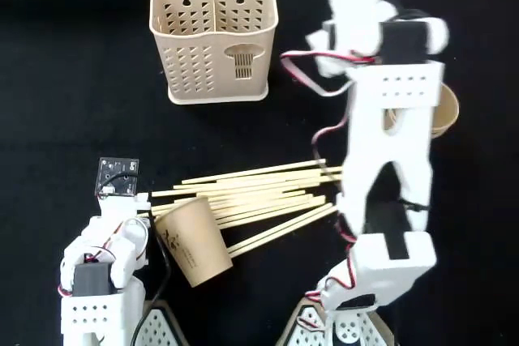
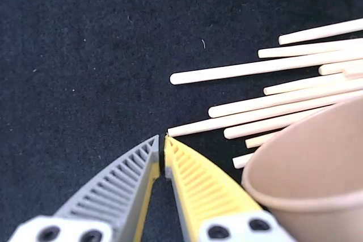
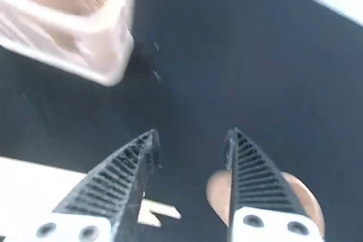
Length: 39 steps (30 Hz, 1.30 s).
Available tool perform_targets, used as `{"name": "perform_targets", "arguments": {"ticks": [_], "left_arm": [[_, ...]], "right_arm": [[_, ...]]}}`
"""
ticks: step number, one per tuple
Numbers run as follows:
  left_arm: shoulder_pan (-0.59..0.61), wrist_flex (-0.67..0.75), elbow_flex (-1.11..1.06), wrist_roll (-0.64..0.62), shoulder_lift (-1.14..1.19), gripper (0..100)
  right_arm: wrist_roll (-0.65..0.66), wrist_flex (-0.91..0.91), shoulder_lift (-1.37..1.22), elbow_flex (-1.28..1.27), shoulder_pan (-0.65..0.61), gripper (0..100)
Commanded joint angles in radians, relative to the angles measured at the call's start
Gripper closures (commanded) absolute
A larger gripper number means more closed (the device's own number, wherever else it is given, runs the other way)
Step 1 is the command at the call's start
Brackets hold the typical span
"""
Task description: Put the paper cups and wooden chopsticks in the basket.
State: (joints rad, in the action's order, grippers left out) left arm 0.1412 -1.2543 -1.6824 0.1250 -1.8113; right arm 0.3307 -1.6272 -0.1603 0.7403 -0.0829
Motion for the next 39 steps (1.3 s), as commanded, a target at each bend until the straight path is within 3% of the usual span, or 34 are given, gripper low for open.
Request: {"name": "perform_targets", "arguments": {"ticks": [1,5,11,25,33,39], "left_arm": [[0.002,-0.017,-0.015,-0.002,-0.008,97],[0.002,-0.017,-0.015,-0.003,-0.008,97],[0.002,-0.017,-0.015,-0.003,-0.008,97],[0.002,-0.017,-0.015,-0.003,-0.008,97],[0.002,-0.017,-0.015,-0.003,-0.008,97],[0.002,-0.017,-0.015,-0.003,-0.008,97]], "right_arm": [[-0.109,0.152,0.001,-0.024,-0.086,79.3],[-0.166,0.316,-0.039,-0.097,-0.14,79.3],[-0.166,0.359,-0.2,0.022,-0.167,79.3],[-0.166,0.146,-0.492,0.503,-0.164,79.7],[-0.166,0.114,-0.564,0.552,-0.161,95.2],[-0.166,0.074,-0.542,0.604,-0.166,98.5]]}}
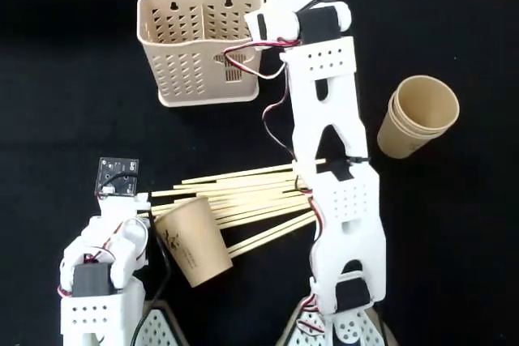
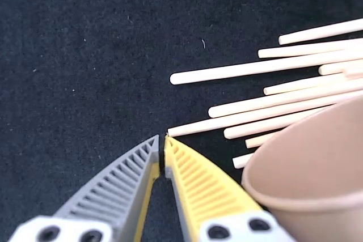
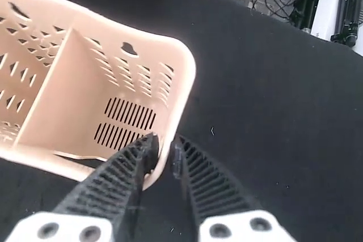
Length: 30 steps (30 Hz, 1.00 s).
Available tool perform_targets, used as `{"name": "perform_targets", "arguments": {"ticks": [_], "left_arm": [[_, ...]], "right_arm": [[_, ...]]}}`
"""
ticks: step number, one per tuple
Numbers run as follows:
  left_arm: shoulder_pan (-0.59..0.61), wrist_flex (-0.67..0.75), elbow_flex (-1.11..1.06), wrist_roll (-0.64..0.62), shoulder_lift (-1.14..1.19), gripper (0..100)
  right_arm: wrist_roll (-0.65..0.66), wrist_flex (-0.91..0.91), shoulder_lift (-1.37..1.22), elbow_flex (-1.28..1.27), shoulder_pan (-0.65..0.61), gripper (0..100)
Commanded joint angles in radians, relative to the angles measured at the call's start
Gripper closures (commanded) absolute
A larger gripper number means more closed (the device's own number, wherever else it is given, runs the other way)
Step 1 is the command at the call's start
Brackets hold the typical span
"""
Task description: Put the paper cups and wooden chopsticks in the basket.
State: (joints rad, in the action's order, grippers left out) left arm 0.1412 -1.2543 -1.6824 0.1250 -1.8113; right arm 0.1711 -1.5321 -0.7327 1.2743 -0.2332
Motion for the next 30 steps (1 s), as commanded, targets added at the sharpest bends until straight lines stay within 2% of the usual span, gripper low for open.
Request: {"name": "perform_targets", "arguments": {"ticks": [1,9,22,30], "left_arm": [[0.002,-0.017,-0.015,-0.003,-0.008,97],[0.002,-0.017,-0.015,-0.003,-0.008,97],[0.002,-0.017,-0.015,-0.003,-0.008,97],[0.002,-0.017,-0.015,-0.003,-0.008,97]], "right_arm": [[-0.006,-0.032,0.033,0.087,-0.015,98.5],[0.002,-0.19,0.035,0.166,-0.011,98.5],[-0.006,-0.235,0.101,0.15,0.002,98.5],[-0.038,-0.232,0.289,-0.104,0.012,98.6]]}}
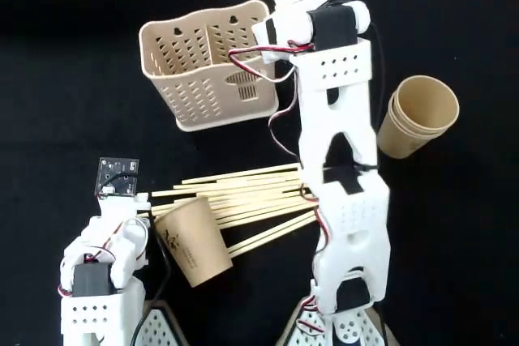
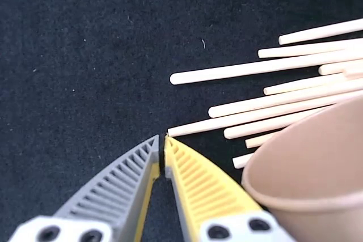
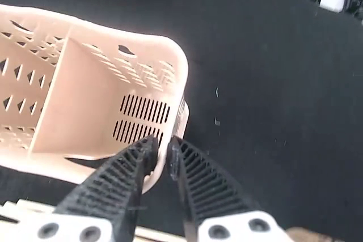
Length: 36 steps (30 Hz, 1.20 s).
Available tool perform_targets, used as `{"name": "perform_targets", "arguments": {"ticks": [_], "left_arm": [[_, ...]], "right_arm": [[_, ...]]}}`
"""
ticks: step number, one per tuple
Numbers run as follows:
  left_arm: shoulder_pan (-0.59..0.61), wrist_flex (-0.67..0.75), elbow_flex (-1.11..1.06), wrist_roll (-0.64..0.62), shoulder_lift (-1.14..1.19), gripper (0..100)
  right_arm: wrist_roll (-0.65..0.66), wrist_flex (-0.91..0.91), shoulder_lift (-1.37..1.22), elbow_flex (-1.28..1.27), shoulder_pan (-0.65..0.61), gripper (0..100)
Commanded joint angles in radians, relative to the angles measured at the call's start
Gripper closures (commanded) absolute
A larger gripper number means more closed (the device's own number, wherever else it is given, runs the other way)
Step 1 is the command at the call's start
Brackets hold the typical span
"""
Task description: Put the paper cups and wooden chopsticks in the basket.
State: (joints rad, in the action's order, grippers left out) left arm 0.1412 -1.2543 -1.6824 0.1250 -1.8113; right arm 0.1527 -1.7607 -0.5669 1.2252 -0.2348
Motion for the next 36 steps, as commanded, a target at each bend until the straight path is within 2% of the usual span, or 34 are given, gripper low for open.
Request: {"name": "perform_targets", "arguments": {"ticks": [1,21,28,30,33,36], "left_arm": [[0.002,-0.017,-0.015,-0.003,-0.008,97],[0.002,-0.017,-0.015,-0.003,-0.008,97],[0.002,-0.017,-0.015,-0.003,-0.008,97],[0.002,-0.017,-0.015,-0.003,-0.008,97],[0.002,-0.017,-0.015,-0.003,-0.008,97],[0.002,-0.017,-0.015,-0.003,-0.008,97]], "right_arm": [[-0.021,-0.002,0.143,-0.082,0.02,98.6],[-0.029,0.003,0.305,-0.377,0.021,98.6],[-0.02,0.066,0.329,-0.472,0.018,98.2],[-0.02,0.083,0.335,-0.496,0.018,94.7],[-0.02,0.087,0.338,-0.492,0.017,82.2],[-0.02,0.089,0.338,-0.446,0.005,81.7]]}}
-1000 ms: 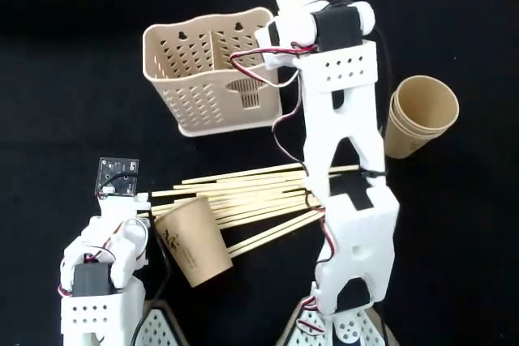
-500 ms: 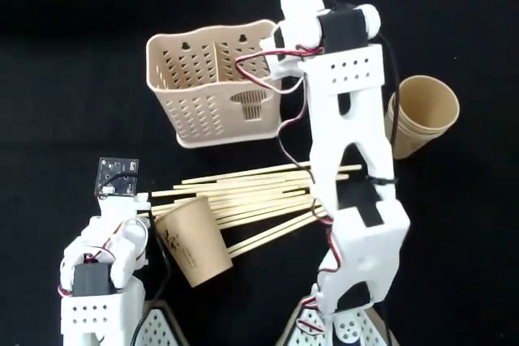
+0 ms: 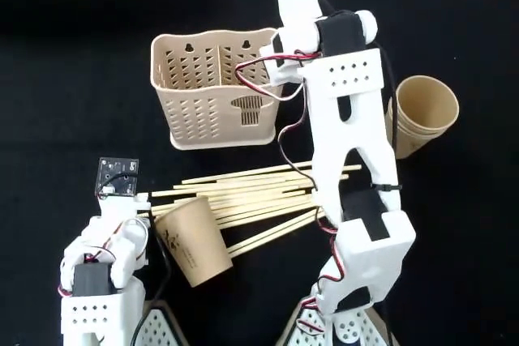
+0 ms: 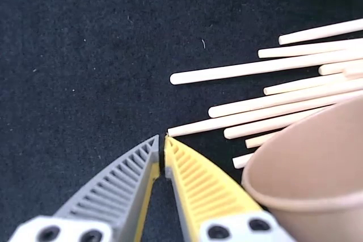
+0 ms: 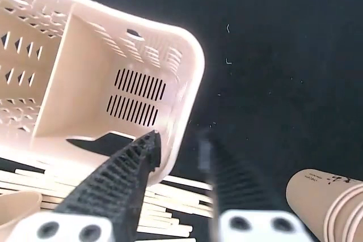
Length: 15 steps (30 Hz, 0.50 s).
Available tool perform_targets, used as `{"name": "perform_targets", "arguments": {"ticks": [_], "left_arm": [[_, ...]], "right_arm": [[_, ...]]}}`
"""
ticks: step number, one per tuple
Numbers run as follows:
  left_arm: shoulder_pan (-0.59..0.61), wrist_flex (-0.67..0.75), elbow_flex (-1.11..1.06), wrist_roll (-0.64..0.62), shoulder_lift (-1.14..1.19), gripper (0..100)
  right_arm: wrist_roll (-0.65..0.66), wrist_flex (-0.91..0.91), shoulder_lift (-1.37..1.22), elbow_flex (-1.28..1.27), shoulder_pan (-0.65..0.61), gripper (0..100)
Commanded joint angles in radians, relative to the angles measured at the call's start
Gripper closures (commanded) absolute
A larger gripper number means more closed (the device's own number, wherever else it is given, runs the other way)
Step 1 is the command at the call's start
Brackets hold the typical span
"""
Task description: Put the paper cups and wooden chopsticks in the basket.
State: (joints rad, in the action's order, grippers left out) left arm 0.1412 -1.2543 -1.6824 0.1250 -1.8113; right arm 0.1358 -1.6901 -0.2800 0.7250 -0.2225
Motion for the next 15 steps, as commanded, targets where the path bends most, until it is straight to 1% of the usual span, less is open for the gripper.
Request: {"name": "perform_targets", "arguments": {"ticks": [1,3,7,9,11,13,15], "left_arm": [[0.002,-0.017,-0.015,-0.003,-0.008,97],[0.002,-0.017,-0.015,-0.003,-0.008,97],[0.002,-0.017,-0.015,-0.003,-0.008,97],[0.002,-0.017,-0.015,-0.003,-0.008,97],[0.005,-0.015,-0.015,0.002,-0.008,97],[0.008,-0.005,-0.012,0.002,-0.009,97],[0.022,0.046,-0.01,0.002,-0.009,97]], "right_arm": [[-0.003,0.015,0.053,0.081,-0.011,83.3],[-0.003,0.006,0.056,0.143,-0.012,85.2],[-0.008,-0.061,0.099,0.282,-0.012,85.4],[-0.006,-0.08,0.145,0.306,-0.008,85.5],[-0.006,-0.078,0.22,0.263,0.0,85.5],[-0.005,-0.077,0.302,0.162,-0.006,85.5],[-0.005,-0.077,0.39,0.038,-0.035,85.5]]}}
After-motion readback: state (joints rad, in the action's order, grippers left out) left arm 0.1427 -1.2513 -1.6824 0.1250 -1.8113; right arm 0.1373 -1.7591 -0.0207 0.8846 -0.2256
